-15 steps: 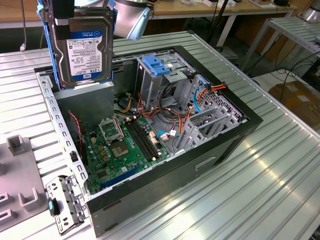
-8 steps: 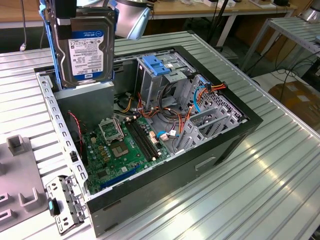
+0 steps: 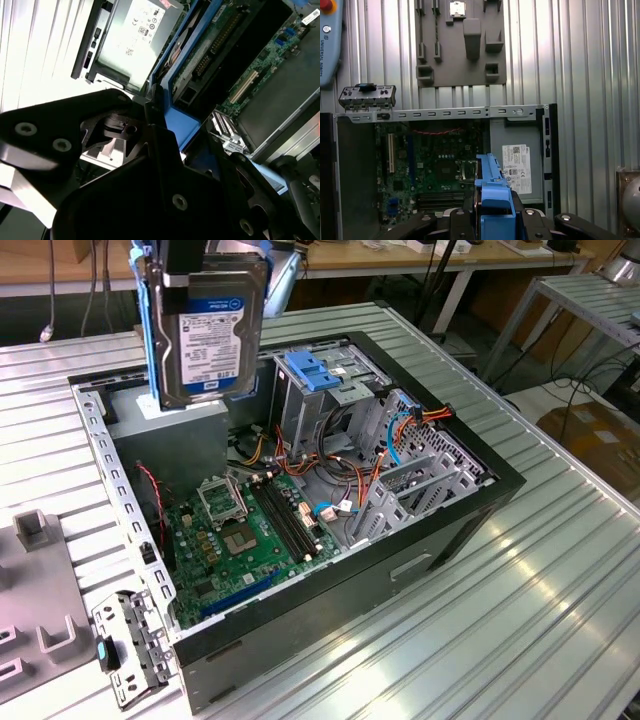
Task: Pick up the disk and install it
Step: 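Pick up the disk, then insert the disk into the insertion slot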
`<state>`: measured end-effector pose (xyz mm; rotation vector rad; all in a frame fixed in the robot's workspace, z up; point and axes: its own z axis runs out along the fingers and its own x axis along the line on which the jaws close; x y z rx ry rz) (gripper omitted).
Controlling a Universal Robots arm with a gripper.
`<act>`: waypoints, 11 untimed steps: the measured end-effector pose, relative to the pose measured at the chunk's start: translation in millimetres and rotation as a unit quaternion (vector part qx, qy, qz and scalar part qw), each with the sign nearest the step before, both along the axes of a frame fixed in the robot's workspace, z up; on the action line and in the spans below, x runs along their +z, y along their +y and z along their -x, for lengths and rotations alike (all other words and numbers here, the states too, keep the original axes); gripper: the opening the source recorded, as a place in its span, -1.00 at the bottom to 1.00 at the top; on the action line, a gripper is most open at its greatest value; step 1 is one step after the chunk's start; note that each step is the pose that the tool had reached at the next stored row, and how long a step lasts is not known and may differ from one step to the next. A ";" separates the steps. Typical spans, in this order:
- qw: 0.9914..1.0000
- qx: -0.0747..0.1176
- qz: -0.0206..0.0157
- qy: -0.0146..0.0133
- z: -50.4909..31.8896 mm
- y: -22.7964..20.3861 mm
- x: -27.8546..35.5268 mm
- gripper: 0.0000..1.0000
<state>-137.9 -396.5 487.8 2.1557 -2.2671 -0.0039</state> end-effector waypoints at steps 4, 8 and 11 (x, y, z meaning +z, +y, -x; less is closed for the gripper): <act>1.000 0.000 0.000 0.000 -14.3 -0.3 -0.1 -0.26; 1.000 0.000 0.000 0.000 -16.8 -0.3 -0.2 -0.26; 1.000 0.000 0.000 0.000 -17.2 -0.3 -0.2 -0.26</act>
